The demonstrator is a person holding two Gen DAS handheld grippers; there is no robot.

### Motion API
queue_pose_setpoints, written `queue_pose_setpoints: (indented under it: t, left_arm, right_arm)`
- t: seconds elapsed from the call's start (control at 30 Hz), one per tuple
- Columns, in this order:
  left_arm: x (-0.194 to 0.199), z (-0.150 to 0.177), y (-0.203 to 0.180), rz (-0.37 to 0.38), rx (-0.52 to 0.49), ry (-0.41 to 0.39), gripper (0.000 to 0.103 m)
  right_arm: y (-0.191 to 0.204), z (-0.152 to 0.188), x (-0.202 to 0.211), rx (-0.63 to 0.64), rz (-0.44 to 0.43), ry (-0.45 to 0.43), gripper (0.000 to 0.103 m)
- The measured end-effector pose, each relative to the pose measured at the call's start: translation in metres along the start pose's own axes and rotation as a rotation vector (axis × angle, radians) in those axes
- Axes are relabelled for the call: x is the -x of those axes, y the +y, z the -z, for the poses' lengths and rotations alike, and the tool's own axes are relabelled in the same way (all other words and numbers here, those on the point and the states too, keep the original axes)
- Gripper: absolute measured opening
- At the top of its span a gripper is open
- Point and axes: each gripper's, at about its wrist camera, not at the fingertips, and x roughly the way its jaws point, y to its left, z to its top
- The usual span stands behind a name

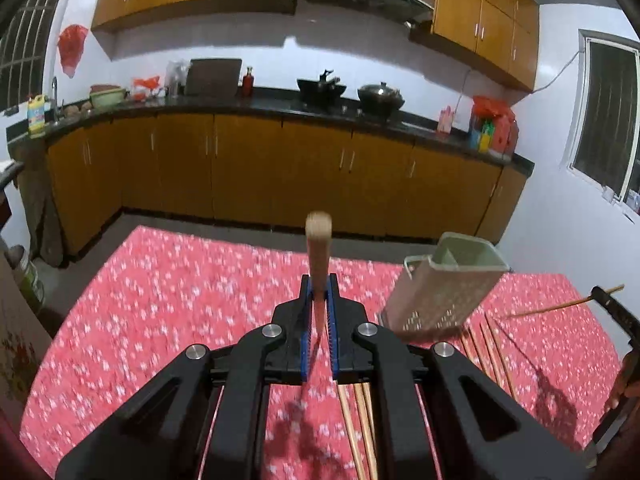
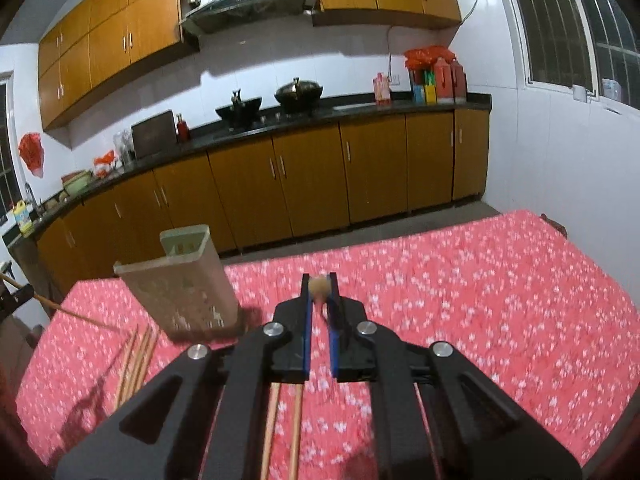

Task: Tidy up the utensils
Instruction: 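Lift the left tool's chopstick over the perforated holder while the right tool carries its own, then open the left tool over the holder while the right tool releases its chopstick there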

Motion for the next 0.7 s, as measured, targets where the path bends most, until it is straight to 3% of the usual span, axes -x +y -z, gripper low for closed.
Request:
queue_pose_setpoints:
  t: [0.2,0.4,0.53,0.7]
  left_arm:
    - [0.009,-0.038,-0.012,0.001,-0.019,-0.085,0.008]
    - [0.034,-0.084,-0.037,0.052,-0.01,-0.234,0.008]
    - [0.05,-0.102,-0.062,0.096,-0.002,-0.357,0.008]
    - [0.034,-0.09,-0.081,0.161,0.019,-0.356,0.008]
  right_arm:
    - [0.018,-0.059,0.024,0.006,-0.07,-0.144,0.008]
    - [0.044,-0.106,0.052,-0.008,-0.182,-0.293,0.008]
    - [0.066,-0.116,0.058,0.014,-0.246,-0.346,0.008]
    - [0.09,-0.099,0.03,0.068,-0.256,-0.301,0.008]
